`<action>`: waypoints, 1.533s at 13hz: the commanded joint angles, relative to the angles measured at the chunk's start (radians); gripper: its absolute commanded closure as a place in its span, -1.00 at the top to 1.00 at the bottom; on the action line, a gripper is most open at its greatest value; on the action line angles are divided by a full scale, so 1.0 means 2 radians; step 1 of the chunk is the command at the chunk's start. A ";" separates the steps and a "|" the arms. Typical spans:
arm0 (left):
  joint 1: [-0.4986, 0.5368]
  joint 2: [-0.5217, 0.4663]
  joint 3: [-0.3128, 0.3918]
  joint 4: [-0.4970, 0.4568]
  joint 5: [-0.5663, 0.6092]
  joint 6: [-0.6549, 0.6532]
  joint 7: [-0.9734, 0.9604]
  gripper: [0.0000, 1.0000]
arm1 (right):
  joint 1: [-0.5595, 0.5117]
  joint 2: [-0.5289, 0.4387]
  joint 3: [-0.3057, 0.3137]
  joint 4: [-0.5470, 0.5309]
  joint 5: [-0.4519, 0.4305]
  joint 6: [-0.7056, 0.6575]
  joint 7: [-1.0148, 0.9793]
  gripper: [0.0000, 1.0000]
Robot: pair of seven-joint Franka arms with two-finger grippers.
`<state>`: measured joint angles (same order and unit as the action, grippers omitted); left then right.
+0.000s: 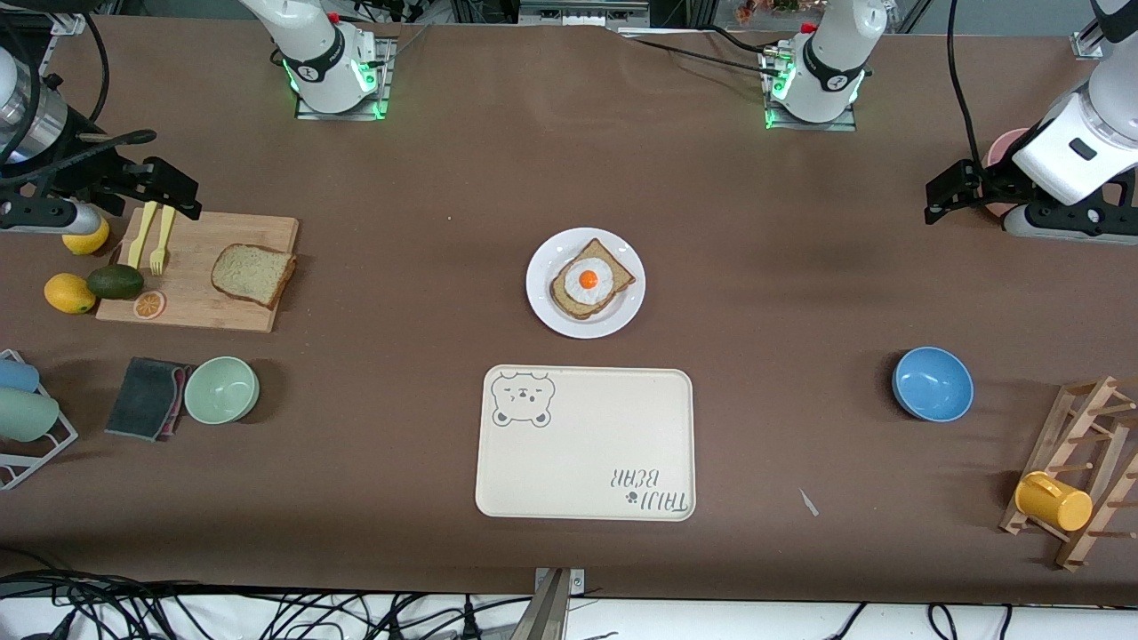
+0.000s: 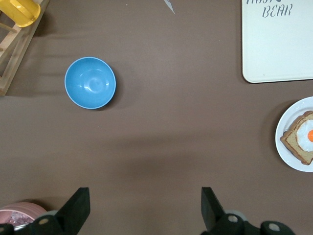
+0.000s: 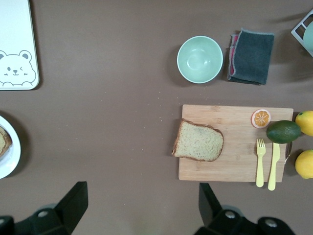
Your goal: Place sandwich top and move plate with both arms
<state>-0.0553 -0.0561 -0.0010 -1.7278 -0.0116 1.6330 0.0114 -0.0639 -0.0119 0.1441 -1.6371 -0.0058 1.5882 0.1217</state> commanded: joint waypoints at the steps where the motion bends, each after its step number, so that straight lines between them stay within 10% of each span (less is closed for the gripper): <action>1: 0.001 0.003 0.001 0.010 -0.012 -0.009 0.001 1.00 | -0.007 -0.005 0.007 0.000 -0.001 -0.006 0.001 1.00; 14: 0.001 0.003 0.001 0.010 -0.012 -0.009 0.000 1.00 | 0.016 0.029 0.007 -0.037 -0.015 -0.020 0.020 1.00; 20: 0.001 0.003 0.001 0.010 -0.012 -0.009 0.001 1.00 | 0.055 0.074 0.023 -0.071 -0.141 -0.007 0.144 0.95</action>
<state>-0.0553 -0.0560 -0.0010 -1.7277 -0.0116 1.6327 0.0114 0.0330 0.0956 0.1697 -1.7683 -0.2253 1.5662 0.3101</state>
